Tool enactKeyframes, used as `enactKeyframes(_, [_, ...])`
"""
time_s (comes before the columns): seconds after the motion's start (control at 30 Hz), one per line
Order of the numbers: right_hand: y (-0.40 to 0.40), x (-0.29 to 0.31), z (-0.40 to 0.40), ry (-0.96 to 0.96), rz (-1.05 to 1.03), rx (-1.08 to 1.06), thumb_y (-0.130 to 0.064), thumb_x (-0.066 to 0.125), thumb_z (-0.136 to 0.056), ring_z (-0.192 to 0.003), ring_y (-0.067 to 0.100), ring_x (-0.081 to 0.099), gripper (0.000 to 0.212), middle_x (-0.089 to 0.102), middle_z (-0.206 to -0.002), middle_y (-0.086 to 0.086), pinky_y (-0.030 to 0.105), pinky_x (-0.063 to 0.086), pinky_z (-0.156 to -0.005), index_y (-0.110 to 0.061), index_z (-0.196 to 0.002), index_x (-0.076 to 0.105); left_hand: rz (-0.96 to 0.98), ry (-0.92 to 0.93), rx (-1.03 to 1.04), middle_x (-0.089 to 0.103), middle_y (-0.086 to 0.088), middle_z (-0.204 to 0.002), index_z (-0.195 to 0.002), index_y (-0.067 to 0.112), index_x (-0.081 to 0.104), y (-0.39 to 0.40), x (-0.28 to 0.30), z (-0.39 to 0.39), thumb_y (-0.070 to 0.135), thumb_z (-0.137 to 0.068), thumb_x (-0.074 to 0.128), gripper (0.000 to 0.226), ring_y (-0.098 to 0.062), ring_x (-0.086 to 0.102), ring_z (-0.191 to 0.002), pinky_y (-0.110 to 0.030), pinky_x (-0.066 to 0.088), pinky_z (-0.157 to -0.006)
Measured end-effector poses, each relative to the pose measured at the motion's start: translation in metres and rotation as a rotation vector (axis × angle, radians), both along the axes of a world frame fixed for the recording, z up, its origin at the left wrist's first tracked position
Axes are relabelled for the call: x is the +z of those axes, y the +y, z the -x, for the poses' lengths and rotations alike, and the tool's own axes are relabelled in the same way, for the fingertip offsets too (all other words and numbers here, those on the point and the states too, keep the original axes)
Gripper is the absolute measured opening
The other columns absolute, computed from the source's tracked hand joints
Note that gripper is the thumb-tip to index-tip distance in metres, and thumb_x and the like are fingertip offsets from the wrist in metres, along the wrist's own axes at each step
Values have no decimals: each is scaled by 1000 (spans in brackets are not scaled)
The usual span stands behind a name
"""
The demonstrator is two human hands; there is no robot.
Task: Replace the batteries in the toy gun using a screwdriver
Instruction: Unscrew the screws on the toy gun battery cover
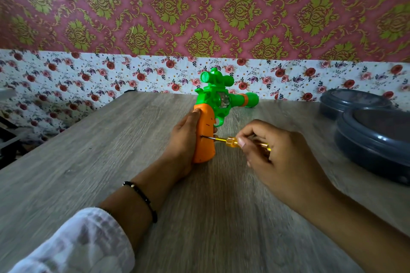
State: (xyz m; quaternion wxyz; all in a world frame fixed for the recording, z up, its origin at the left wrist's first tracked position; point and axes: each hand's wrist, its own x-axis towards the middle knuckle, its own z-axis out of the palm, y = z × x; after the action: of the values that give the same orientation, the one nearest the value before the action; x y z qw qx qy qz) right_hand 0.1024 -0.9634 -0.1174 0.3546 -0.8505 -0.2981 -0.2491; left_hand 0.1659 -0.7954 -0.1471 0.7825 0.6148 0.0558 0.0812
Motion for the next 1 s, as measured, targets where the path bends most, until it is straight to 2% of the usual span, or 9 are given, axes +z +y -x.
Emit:
enactKeyframes(0.23, [0, 3, 0, -15, -20, 40, -25, 59, -79, -75, 3, 58, 13, 60, -81, -16, 12, 42, -61, -24, -88, 68, 5, -3, 1, 68, -9, -91, -124, 14, 55, 1, 0, 0, 43, -98, 38, 43, -10, 64, -59, -20, 49, -47])
enactKeyframes(0.33, [0, 1, 0, 30, -63, 28, -38, 55, -82, -63, 3, 57, 15, 59, -69, -14, 19, 44, -54, -26, -85, 64, -5, -10, 0, 68, -10, -93, -123, 13, 55, 1, -1, -1, 43, -98, 38, 42, -9, 65, -57, -19, 48, -46])
enactKeyframes(0.43, [-1, 0, 0, 83, -12, -29, -58, 39, -85, -49, 12, 56, 41, 59, -55, -2, 40, 49, -51, -24, -72, 59, -8, -7, 4, 69, -12, -96, -127, 11, 54, 1, -2, -3, 45, -98, 38, 47, -13, 67, -64, -23, 49, -52])
enactKeyframes(0.5, [-3, 0, -1, 88, 20, -44, -51, 43, -84, -47, 13, 55, 36, 59, -53, -1, 41, 48, -49, -23, -72, 61, -5, 0, 3, 69, -13, -98, -130, 11, 53, 2, -3, -3, 46, -97, 38, 50, -18, 67, -73, -27, 49, -58])
enactKeyframes(0.63, [-4, 2, -3, 41, 48, -38, -28, 67, -82, -57, 6, 55, 3, 61, -66, -12, 26, 44, -51, -26, -85, 67, -20, 8, -10, 69, -15, -104, -133, 14, 49, 3, -2, -1, 46, -98, 36, 49, -18, 66, -77, -27, 48, -61])
enactKeyframes(0.7, [-4, 2, -3, 38, 29, -10, -20, 73, -78, -68, 2, 58, 14, 62, -77, -16, 14, 42, -57, -28, -88, 69, -25, 9, -11, 69, -13, -102, -133, 17, 49, 3, -1, 0, 46, -98, 37, 47, -17, 66, -77, -27, 47, -60])
enactKeyframes(0.8, [-2, 2, -1, 53, -21, 29, -16, 75, -76, -75, 0, 59, 17, 63, -81, -16, 10, 43, -62, -25, -89, 69, -21, 0, -2, 70, -11, -96, -128, 16, 53, 1, -1, -1, 46, -97, 38, 45, -19, 66, -75, -29, 49, -63])
enactKeyframes(0.9, [1, 0, 1, 99, -75, 31, -32, 69, -80, -68, 2, 60, 9, 63, -73, -14, 19, 48, -57, -25, -86, 65, -12, -8, -2, 69, -12, -93, -125, 13, 55, 1, -2, -2, 44, -98, 39, 45, -19, 66, -72, -27, 50, -62])
enactKeyframes(1.0, [2, -1, 2, 95, -42, -16, -54, 49, -86, -51, 9, 56, 35, 58, -55, -4, 38, 49, -50, -23, -73, 59, -7, -25, -6, 68, -13, -97, -128, 14, 52, 1, -2, -2, 42, -99, 37, 43, -18, 66, -73, -27, 50, -61])
